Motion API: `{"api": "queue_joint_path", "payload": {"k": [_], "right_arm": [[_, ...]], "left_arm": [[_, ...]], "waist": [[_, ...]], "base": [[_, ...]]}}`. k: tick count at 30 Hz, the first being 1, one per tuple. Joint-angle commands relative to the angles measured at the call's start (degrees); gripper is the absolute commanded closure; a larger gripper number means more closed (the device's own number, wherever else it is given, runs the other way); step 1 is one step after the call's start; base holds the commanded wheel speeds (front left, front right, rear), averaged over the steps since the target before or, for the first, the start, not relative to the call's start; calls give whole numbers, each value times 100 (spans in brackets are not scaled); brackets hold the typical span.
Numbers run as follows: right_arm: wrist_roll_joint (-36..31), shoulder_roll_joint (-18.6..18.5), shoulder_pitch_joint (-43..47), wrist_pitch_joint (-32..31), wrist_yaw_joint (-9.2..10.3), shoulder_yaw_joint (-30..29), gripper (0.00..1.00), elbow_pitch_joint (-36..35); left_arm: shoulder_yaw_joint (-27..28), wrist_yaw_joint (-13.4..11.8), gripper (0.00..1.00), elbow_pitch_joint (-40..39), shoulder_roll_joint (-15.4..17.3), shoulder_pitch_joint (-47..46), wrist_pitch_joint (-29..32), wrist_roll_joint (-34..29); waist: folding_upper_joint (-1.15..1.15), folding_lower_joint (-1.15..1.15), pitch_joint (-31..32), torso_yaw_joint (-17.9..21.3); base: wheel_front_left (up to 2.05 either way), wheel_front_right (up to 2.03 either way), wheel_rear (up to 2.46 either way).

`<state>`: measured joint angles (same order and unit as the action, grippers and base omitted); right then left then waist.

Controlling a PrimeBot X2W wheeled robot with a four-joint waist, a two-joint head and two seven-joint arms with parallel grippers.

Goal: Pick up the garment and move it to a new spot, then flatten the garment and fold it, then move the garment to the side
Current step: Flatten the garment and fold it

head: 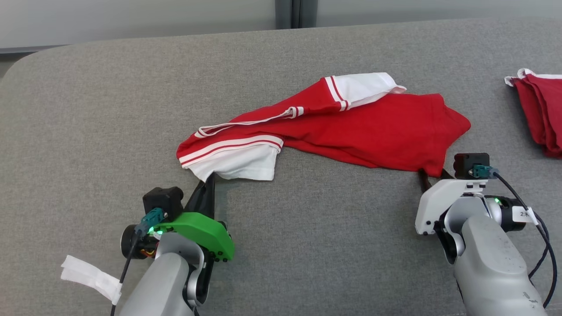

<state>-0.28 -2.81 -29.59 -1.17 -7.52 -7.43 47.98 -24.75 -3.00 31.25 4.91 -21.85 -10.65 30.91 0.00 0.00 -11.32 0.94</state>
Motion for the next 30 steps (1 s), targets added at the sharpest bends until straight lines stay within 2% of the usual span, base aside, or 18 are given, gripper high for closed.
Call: {"api": "queue_joint_path", "payload": {"k": [1, 2, 3, 10, 16, 22, 26, 30], "right_arm": [[43, -16, -45, 27, 7, 25, 84, 109], [75, -18, -73, 72, 7, 51, 89, 155], [112, -20, -106, 113, 8, 72, 100, 201], [342, -18, -247, 635, 8, 153, 100, 201], [537, -18, -155, 989, 8, 250, 100, -377], [584, -56, 146, 908, 7, 344, 100, -1806], [658, -128, 478, 543, 7, 340, 100, -3235], [744, -186, 867, -6, 7, 289, 100, -4897]], "left_arm": [[19, -19, 100, -26, 72, -29, -18, 5], [25, -27, 100, -30, 85, -25, -28, 6], [32, -34, 100, -36, 99, -20, -40, 11], [41, -42, 100, -203, 214, -85, -160, -63], [32, -70, 100, -758, 445, -214, -164, -202], [20, -53, 100, -1824, 820, -416, 92, -356], [107, -43, 100, -2795, 1042, -561, 341, -338], [313, -60, 100, -3946, 1140, -691, 685, -7]], "waist": [[0, 0, 9, 13], [0, 0, 14, 21], [0, 0, 22, 33], [0, 0, 149, 112], [0, 0, 452, 175], [0, 0, 898, 227], [0, 0, 1196, 246], [0, 0, 1379, 279]], "base": [[0, 0, 0], [0, 0, 0], [0, 0, 0], [0, 0, 0], [0, 0, 0], [0, 0, 0], [0, 0, 0], [0, 0, 0]]}}
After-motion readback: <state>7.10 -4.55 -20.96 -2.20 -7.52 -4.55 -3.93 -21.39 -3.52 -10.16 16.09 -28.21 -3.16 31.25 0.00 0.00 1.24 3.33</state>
